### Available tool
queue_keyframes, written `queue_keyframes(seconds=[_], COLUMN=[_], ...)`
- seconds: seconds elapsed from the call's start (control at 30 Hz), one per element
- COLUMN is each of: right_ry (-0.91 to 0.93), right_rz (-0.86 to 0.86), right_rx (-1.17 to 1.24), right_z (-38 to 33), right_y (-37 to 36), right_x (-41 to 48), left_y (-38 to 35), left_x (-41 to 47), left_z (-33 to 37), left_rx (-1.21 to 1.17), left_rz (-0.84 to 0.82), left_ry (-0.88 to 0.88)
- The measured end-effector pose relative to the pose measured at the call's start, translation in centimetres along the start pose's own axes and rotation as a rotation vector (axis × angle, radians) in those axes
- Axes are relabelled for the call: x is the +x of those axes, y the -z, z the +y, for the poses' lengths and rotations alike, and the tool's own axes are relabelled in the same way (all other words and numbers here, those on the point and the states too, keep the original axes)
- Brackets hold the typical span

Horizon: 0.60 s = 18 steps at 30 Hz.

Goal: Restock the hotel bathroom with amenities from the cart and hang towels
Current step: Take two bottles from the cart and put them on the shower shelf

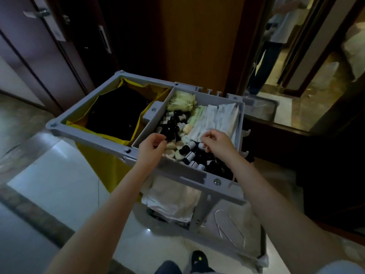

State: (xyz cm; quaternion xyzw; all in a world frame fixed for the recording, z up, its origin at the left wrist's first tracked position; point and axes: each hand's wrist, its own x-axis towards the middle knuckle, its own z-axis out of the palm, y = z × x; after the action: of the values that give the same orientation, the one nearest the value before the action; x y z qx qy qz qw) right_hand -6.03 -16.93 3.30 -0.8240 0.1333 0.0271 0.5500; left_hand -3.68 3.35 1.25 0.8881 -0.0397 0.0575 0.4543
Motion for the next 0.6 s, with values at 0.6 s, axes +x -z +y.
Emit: queue_keyframes(seconds=[0.6], right_ry=[0.466], right_rz=[-0.509], right_rx=[-1.159], right_z=[1.9], right_y=[-3.3], right_x=[9.7], left_y=[-3.4], left_x=[3.8], left_z=[-2.3], left_rx=[0.164], left_rz=[-0.226], left_ry=[-0.19])
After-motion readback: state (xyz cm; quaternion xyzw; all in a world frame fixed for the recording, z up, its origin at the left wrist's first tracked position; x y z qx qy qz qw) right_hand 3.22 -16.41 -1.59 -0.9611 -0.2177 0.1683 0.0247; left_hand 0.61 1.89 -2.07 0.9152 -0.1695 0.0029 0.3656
